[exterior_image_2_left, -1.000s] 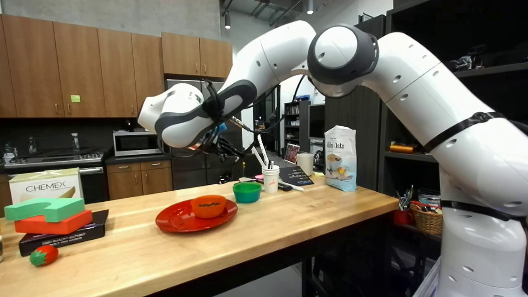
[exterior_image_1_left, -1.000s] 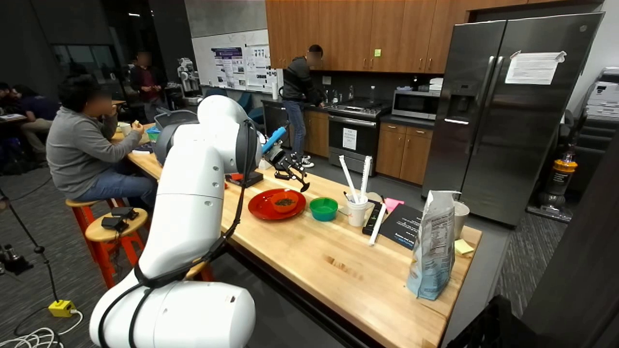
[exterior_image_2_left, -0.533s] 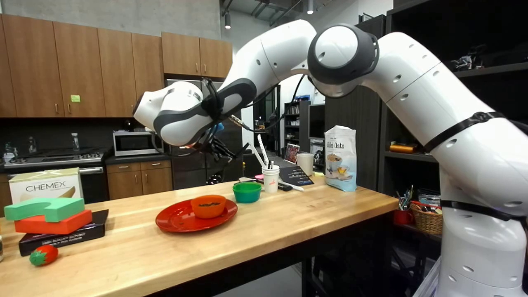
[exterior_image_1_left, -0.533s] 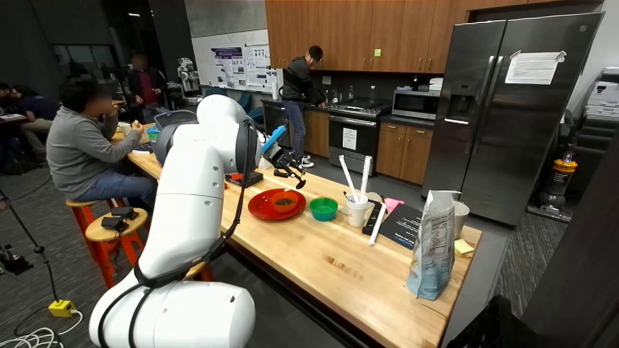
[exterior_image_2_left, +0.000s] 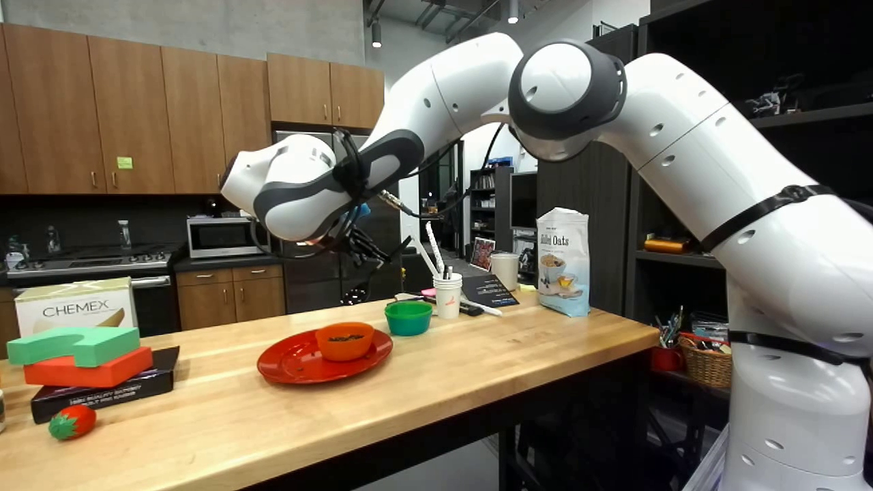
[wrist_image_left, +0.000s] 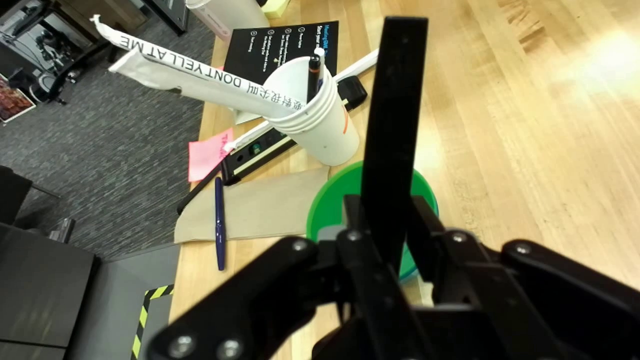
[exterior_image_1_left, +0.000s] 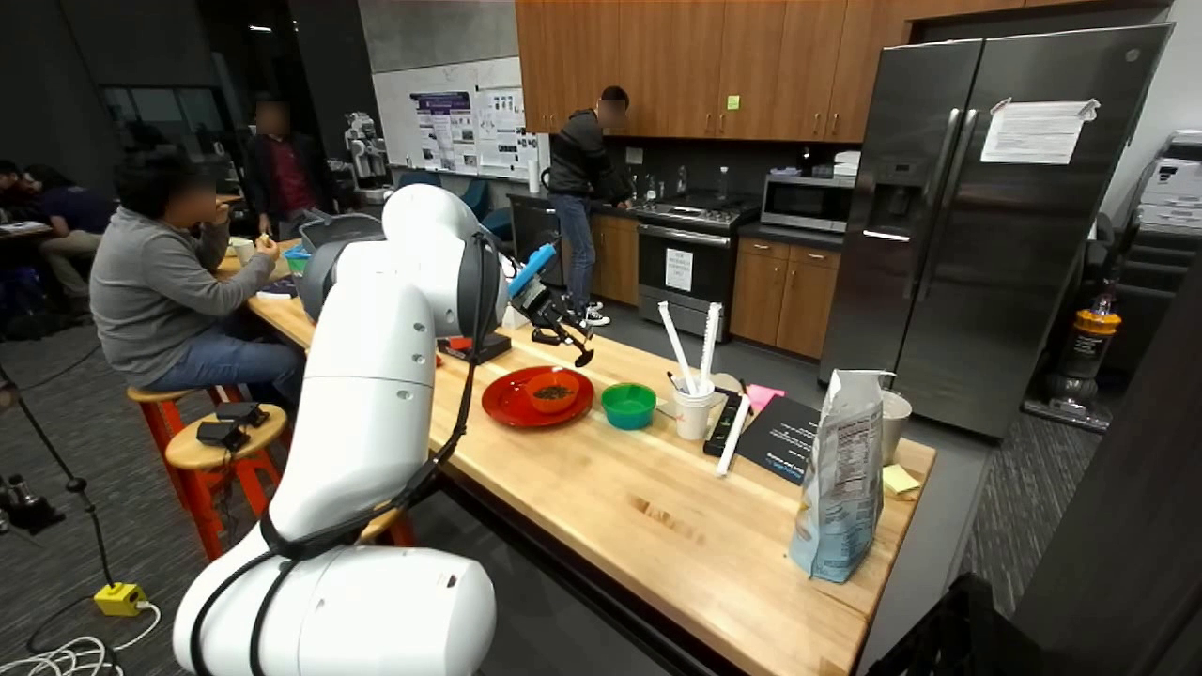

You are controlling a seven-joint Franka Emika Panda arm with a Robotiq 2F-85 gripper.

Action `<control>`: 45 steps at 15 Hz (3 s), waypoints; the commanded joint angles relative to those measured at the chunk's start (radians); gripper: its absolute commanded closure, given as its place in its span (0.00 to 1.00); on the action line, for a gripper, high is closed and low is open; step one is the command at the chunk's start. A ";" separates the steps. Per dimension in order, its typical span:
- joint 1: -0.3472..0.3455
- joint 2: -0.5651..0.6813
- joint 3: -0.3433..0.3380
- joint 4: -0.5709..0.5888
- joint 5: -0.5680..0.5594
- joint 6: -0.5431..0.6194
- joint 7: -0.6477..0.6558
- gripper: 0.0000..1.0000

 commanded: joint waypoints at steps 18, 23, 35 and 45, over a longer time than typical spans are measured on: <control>0.026 0.086 0.018 0.025 0.007 -0.018 -0.073 0.94; 0.049 0.111 0.019 0.040 -0.016 -0.081 -0.172 0.94; 0.012 0.136 0.048 0.043 0.029 0.156 -0.238 0.94; -0.071 0.126 0.046 -0.066 0.242 0.396 -0.151 0.94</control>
